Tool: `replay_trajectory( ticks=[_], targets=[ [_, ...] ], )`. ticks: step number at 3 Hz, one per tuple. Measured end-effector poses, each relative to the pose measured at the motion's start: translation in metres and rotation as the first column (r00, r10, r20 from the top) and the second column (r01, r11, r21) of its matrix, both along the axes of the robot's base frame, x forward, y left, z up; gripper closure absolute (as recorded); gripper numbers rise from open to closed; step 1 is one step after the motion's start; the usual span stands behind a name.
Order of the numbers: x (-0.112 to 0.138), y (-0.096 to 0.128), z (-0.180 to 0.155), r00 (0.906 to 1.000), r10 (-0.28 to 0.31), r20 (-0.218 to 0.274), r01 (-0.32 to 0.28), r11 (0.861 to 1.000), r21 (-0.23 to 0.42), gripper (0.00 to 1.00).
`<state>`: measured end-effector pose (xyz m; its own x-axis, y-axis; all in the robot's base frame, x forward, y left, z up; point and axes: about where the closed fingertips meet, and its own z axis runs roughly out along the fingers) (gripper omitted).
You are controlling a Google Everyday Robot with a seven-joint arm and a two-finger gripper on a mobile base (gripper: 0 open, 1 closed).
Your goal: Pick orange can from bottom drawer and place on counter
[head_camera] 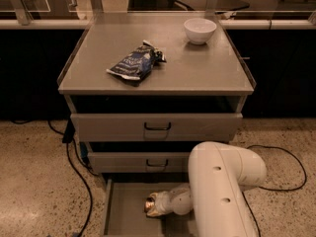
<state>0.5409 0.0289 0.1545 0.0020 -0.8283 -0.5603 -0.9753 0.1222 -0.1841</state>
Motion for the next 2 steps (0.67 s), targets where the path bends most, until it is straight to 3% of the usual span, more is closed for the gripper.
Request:
replay_trajectory(
  ticks=[1, 2],
  targets=[
    [0.017, -0.006, 0.068, 0.9965, 0.025, 0.079, -0.026, 1.000, 0.012, 1.00],
    [0.036, -0.011, 0.135, 0.9861, 0.054, 0.157, -0.054, 0.999, -0.005, 1.00]
  ],
)
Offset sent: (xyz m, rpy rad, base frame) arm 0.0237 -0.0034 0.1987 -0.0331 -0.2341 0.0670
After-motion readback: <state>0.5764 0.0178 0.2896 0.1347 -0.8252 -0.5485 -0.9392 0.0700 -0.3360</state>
